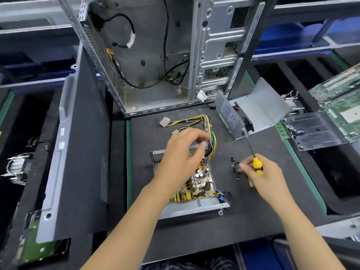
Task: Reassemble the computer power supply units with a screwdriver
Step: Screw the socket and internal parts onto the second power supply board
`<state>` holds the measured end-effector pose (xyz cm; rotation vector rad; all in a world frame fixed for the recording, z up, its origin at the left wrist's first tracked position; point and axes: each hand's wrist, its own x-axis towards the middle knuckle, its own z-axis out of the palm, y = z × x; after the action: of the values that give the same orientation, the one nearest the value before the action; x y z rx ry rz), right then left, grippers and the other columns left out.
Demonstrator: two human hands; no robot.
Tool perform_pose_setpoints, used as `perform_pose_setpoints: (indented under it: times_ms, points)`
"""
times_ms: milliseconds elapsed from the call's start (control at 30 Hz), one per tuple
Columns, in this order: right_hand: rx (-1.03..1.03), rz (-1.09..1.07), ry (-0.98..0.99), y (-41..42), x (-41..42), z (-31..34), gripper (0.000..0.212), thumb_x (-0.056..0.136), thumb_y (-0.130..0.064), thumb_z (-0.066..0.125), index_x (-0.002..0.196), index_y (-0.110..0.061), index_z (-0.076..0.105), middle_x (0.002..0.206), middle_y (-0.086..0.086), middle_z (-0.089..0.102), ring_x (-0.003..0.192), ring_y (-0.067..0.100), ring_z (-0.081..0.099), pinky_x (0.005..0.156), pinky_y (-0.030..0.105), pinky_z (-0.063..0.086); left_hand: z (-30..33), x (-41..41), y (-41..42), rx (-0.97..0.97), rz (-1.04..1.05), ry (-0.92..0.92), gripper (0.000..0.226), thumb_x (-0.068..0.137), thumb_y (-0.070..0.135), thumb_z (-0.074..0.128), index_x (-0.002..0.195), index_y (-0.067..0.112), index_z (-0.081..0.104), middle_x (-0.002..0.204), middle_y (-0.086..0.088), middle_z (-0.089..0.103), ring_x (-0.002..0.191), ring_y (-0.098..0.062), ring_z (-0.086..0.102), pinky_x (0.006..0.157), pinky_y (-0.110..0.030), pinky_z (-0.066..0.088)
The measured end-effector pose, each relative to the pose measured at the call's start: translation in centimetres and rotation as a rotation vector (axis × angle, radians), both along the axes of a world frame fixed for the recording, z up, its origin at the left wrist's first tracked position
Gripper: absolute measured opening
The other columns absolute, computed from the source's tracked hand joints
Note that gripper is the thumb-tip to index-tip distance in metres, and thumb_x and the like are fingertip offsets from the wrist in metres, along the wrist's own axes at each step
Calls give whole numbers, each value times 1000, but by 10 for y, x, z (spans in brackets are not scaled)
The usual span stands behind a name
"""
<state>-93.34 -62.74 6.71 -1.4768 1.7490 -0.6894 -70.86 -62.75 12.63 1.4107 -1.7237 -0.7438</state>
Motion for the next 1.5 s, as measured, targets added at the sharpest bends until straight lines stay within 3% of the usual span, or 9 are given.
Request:
perform_pose_setpoints:
  times_ms: [167, 400, 600, 700, 900, 1000, 1100, 1233, 1500]
  points:
    - [39, -31, -527, -6, 20, 40, 7, 81, -17, 72, 74, -17, 69, 55, -1, 58, 43, 9, 38, 38, 18, 27, 0, -14, -3, 90, -179, 36, 8, 84, 10, 74, 92, 10, 74, 86, 2, 68, 80, -2, 57, 76, -11, 40]
    - [48, -15, -682, -8, 48, 51, 26, 65, -41, 77, 72, -17, 70, 52, 5, 39, 45, 14, 30, 40, 23, 24, -7, -16, -2, 186, -57, 279, 7, 77, 14, 81, 83, 16, 77, 76, 3, 73, 72, -10, 65, 71, -21, 50]
    - [-85, -19, -696, -6, 56, 53, 28, 66, -39, 79, 79, -15, 73, 44, -4, 39, 42, 15, 27, 40, 24, 24, -3, -8, 4, 337, -60, 546, 9, 83, 8, 75, 92, 10, 78, 81, -8, 76, 79, -20, 72, 79, -32, 57]
    - [-142, -24, -623, -6, 54, 51, 20, 70, -36, 79, 77, -19, 74, 42, -9, 43, 40, 11, 30, 39, 21, 26, -2, -6, 4, 358, -55, 497, 4, 84, 11, 75, 86, 11, 78, 80, -6, 76, 85, -37, 69, 81, -47, 54]
    - [-48, -96, 129, -10, 10, 9, 19, 73, -29, 81, 60, -26, 67, 54, -10, 62, 59, 6, 56, 55, 25, 43, -13, -3, 4, 323, -23, 316, 8, 86, 13, 72, 85, 19, 78, 77, 8, 75, 73, -3, 67, 71, -22, 54]
    - [42, -63, 156, -5, 10, -10, 15, 74, -23, 81, 65, -29, 70, 64, -6, 68, 72, 18, 64, 62, 29, 47, -15, -5, 4, 327, -23, 305, 10, 88, 13, 70, 86, 20, 77, 75, 8, 74, 70, -1, 65, 73, -26, 56]
    - [24, -75, 120, -10, 2, -13, 17, 74, -22, 80, 65, -32, 70, 58, -13, 66, 59, 1, 60, 55, 20, 43, -16, -5, 4, 327, -28, 294, 11, 89, 13, 70, 85, 21, 76, 75, 8, 74, 74, -6, 68, 77, -32, 58]
    - [-43, -156, 148, -24, -6, -10, 15, 77, -20, 78, 68, -28, 69, 61, -7, 65, 61, 7, 57, 51, 11, 37, -17, -2, 3, 327, -12, 303, 9, 89, 14, 69, 86, 19, 77, 76, 6, 74, 77, -11, 69, 77, -31, 57]
    - [51, -33, 274, -30, 4, -19, 12, 83, -27, 73, 75, -22, 65, 84, 0, 64, 80, 25, 58, 73, 39, 50, -17, -4, 7, 387, -38, 293, 8, 90, 12, 68, 89, 12, 77, 77, 2, 74, 70, -8, 66, 74, -28, 54]
